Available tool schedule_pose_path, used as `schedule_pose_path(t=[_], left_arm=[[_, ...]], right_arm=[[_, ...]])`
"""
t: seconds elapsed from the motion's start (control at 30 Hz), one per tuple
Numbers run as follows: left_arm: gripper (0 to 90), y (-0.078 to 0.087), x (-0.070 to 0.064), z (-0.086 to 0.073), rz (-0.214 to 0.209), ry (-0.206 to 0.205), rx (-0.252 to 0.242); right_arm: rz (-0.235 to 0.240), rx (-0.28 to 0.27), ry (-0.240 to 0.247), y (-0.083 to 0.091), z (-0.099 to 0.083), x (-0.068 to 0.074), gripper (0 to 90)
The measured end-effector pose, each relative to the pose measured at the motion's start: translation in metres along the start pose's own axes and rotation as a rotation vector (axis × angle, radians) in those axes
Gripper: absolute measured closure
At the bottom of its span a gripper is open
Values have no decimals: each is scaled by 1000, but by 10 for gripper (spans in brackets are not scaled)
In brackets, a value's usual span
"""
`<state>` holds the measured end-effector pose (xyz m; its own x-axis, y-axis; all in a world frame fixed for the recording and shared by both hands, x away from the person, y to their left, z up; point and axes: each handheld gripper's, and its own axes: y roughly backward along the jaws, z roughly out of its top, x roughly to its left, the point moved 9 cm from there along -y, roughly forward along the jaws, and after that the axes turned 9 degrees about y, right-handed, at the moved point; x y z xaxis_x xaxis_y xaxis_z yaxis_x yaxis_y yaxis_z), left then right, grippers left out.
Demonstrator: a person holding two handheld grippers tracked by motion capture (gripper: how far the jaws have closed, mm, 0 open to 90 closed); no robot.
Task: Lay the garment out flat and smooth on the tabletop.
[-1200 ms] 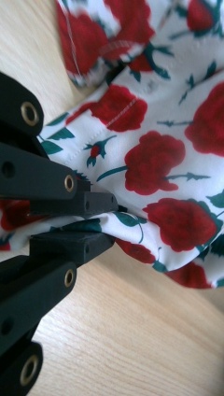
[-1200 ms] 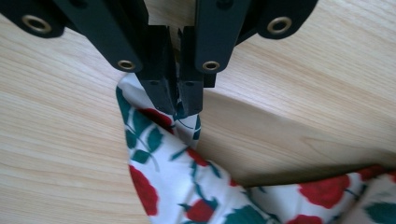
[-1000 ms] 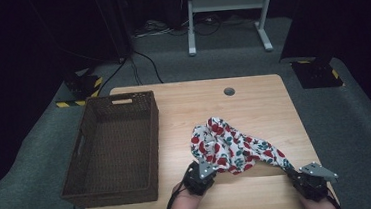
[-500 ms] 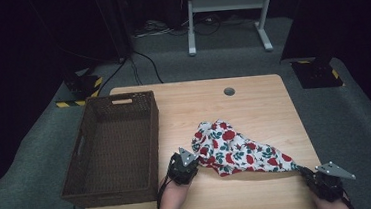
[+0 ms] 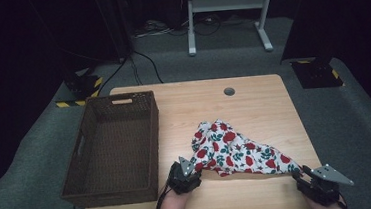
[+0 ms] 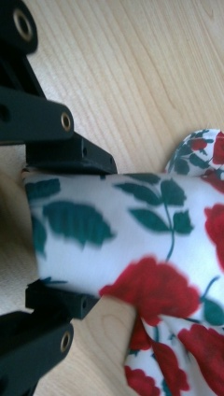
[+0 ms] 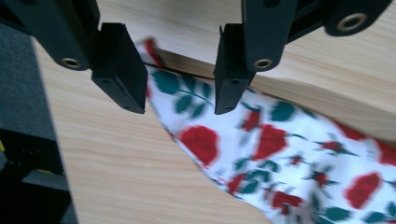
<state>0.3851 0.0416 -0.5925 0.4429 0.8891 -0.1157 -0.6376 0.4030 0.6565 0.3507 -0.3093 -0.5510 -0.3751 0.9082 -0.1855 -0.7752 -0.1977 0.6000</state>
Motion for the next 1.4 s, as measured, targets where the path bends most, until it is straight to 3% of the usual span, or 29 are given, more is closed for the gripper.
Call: schedule_pose_path(t=[0.17, 0.47, 0.7, 0.83, 1.0, 1.13, 1.4], left_arm=[[432, 2, -3, -2, -23, -25, 4], [427, 2, -3, -3, -27, -21, 4], [434, 2, -2, -2, -23, -8, 3], [451, 2, -1, -2, -21, -6, 1], [461, 2, -1, -2, -19, -7, 1], [463, 3, -1, -2, -20, -7, 0], [463, 3, -1, -2, -19, -7, 0]], right_arm=[[49, -16, 34, -6, 16, 26, 505], [103, 23, 73, -32, 27, 59, 495], [134, 83, 96, -54, 25, 73, 507], [150, 102, 102, -62, 22, 78, 581], [176, 112, 139, -60, 22, 84, 874], [189, 110, 139, -53, 27, 84, 886], [170, -28, 108, -8, 68, 67, 886]])
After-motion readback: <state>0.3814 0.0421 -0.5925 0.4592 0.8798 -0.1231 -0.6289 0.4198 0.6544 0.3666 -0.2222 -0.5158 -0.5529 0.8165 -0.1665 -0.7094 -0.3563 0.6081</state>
